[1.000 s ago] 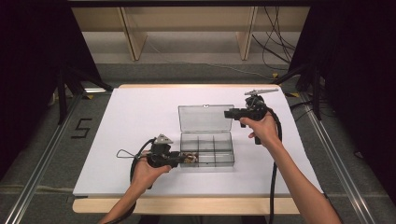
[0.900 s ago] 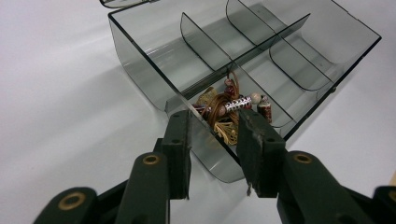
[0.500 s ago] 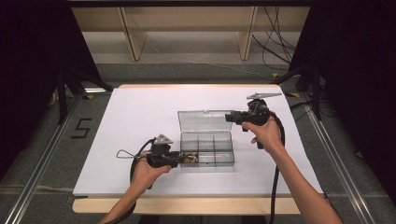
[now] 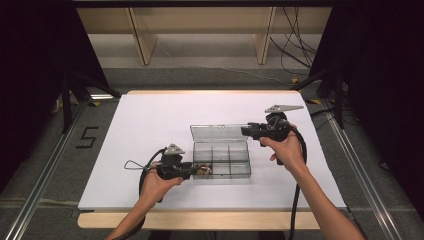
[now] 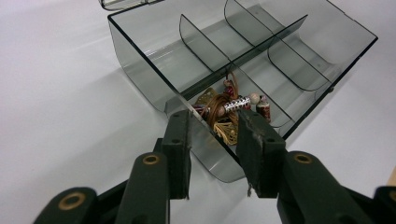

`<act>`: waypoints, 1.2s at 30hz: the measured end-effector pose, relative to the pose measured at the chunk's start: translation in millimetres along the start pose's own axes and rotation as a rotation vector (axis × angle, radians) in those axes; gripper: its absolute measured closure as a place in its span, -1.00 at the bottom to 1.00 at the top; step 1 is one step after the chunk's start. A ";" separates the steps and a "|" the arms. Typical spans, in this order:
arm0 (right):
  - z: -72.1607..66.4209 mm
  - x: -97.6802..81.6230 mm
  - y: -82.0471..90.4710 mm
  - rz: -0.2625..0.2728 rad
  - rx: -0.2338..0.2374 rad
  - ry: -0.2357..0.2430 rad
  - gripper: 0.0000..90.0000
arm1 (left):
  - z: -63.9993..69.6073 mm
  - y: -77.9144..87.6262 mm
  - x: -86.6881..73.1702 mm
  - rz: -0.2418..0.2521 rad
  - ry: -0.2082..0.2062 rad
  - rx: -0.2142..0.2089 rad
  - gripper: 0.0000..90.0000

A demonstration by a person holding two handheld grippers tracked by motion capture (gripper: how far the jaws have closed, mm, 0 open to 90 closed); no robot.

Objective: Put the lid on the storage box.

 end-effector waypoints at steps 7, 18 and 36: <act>-3.2 -5.2 3.1 0.032 -0.026 0.052 0.29 | -2.3 2.7 -0.7 0.007 0.014 -0.014 0.35; -4.6 -15.2 10.4 0.022 0.001 0.024 0.29 | -1.9 9.5 -0.3 0.019 0.030 -0.018 0.13; -8.9 -27.4 15.3 0.033 -0.002 0.049 0.31 | -6.9 26.5 -6.2 0.021 0.041 -0.045 -0.09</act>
Point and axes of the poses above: each handheld gripper's, and its own axes: y roughly backward along the jaws, x roughly out of its top, z roughly to its right, the point moved 2 cm from there along -y, roughly forward along the jaws, and after that the axes turned 9 degrees about -x, right-handed, at the moved point
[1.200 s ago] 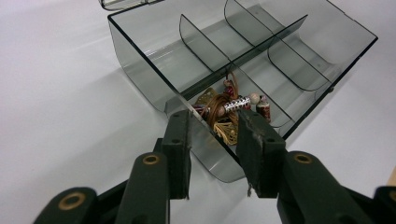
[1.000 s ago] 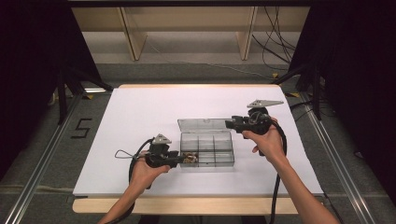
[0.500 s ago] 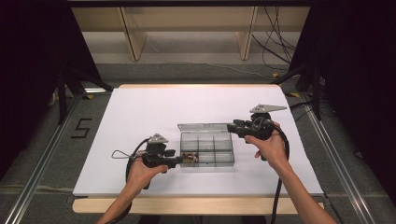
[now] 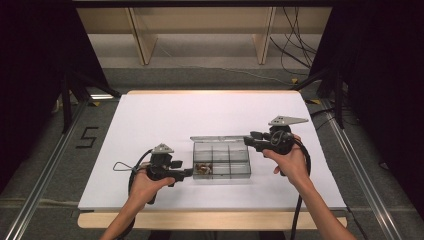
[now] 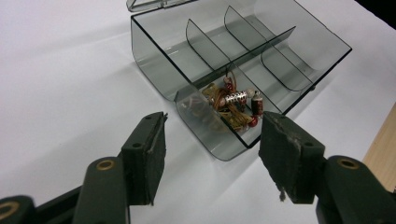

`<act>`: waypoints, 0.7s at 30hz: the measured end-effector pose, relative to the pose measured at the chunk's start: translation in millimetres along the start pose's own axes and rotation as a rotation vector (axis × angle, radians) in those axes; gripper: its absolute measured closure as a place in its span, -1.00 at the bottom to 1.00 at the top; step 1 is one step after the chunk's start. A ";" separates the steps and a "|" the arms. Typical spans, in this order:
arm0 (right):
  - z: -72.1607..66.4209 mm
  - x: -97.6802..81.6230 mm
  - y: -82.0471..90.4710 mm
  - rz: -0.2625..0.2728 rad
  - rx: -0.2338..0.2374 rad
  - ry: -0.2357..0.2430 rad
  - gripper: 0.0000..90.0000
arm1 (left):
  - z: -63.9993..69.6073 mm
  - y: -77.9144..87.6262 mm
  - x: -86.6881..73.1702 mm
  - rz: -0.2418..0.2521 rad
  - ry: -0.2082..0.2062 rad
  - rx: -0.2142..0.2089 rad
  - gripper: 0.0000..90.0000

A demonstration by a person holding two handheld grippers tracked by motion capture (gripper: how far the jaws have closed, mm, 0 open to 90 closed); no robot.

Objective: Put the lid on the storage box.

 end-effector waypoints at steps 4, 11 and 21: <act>-0.9 -2.8 0.9 -0.002 -0.010 0.010 0.31 | -0.1 2.0 -4.5 0.008 0.006 0.010 -0.10; -3.2 -7.2 1.7 0.009 -0.010 0.020 0.31 | 3.8 3.3 -15.7 0.000 -0.001 0.012 -0.11; -6.0 -14.9 2.5 0.001 -0.012 0.015 0.30 | 15.1 8.7 -27.4 -0.004 -0.029 0.032 -0.15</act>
Point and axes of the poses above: each handheld gripper's, and its own axes: y roughly backward along the jaws, x roughly out of its top, z roughly to its right, the point moved 2 cm from there along -y, roughly forward along the jaws, and after that the axes turned 9 degrees about -x, right-handed, at the moved point
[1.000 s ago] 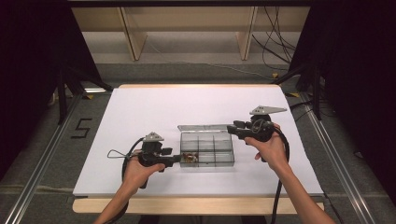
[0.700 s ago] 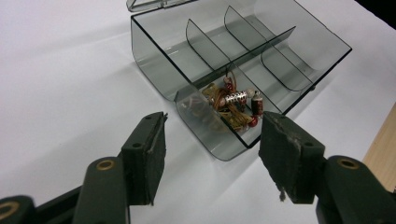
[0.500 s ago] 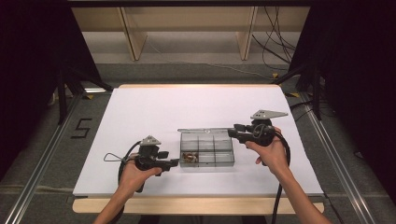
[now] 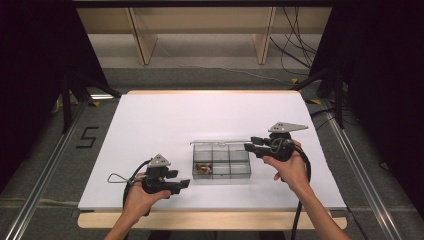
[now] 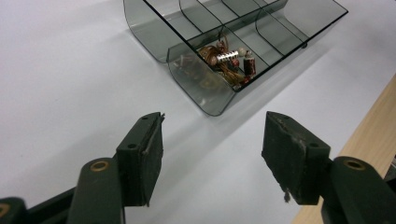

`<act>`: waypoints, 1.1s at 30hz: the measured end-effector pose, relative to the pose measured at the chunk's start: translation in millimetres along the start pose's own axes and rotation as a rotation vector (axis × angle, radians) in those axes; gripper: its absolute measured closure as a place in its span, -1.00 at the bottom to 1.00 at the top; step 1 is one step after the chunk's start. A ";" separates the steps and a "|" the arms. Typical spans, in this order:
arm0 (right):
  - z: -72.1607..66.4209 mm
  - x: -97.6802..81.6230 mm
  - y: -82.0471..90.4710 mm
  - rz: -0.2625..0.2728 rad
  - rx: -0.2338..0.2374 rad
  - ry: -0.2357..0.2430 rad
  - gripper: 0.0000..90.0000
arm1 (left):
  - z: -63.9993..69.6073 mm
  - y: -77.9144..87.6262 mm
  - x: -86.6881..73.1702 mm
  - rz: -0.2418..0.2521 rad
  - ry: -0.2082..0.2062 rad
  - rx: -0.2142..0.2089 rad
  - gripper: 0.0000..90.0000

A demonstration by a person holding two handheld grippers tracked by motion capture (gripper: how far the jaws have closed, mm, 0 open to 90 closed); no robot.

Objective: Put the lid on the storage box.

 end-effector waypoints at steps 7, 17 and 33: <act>-1.0 -8.1 -2.0 -0.021 0.005 -0.005 0.29 | 5.8 -3.0 -0.7 -0.024 -0.023 -0.018 -0.17; -2.9 -18.7 -0.4 -0.036 0.000 -0.018 0.29 | 10.6 -5.2 -1.7 -0.043 -0.029 -0.022 -0.19; -3.7 -32.3 -1.4 -0.052 0.013 -0.020 0.30 | 16.0 -3.3 -0.2 -0.038 -0.033 -0.022 -0.19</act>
Point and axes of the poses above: each handheld gripper's, and its own axes: y roughly backward along the jaws, x roughly out of its top, z roughly to its right, the point moved 2 cm from there along -y, roughly forward along the jaws, and after that the axes turned 9 degrees about -x, right-handed, at the moved point
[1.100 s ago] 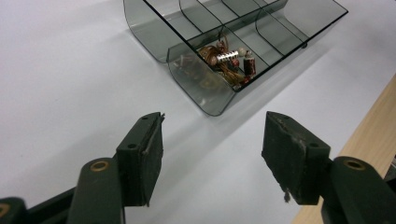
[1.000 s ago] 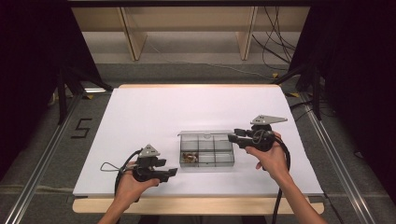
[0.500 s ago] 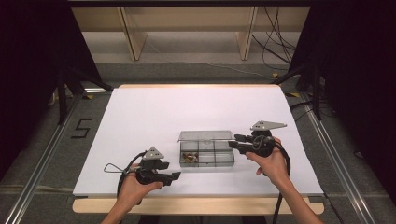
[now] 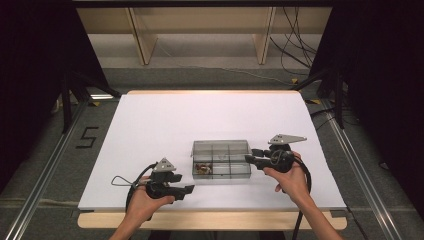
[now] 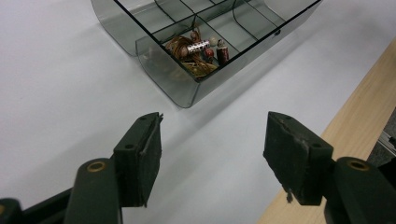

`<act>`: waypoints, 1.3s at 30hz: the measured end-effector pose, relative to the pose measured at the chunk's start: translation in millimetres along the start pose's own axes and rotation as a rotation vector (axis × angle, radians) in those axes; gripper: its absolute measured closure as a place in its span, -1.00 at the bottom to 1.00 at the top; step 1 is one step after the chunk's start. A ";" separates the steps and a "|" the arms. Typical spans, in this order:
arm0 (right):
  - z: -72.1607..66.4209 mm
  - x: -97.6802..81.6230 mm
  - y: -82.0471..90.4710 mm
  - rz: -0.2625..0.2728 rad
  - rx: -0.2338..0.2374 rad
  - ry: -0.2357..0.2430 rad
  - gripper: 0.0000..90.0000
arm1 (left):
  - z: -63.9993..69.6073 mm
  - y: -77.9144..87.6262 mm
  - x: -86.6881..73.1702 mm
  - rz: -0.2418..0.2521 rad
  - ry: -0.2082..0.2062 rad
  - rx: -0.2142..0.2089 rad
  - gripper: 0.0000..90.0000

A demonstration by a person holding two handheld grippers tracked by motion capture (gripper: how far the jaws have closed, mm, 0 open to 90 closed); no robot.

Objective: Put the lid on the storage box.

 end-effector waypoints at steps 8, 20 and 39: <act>-2.5 -3.5 0.3 -0.004 0.006 -0.023 0.30 | 3.0 2.2 -6.8 -0.002 0.018 -0.006 -0.19; -3.5 -10.2 -2.1 -0.012 0.022 0.005 0.31 | 5.9 3.3 -16.0 -0.016 0.020 -0.015 -0.19; -4.6 -21.0 2.0 -0.023 0.016 0.026 0.36 | 11.7 -2.5 -18.4 -0.049 -0.006 -0.019 -0.20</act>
Point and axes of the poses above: each handheld gripper's, and its own axes: y roughly backward along the jaws, x roughly out of its top, z roughly to its right, the point moved 2 cm from there along -y, roughly forward along the jaws, and after that the axes turned 9 degrees about -x, right-handed, at the moved point
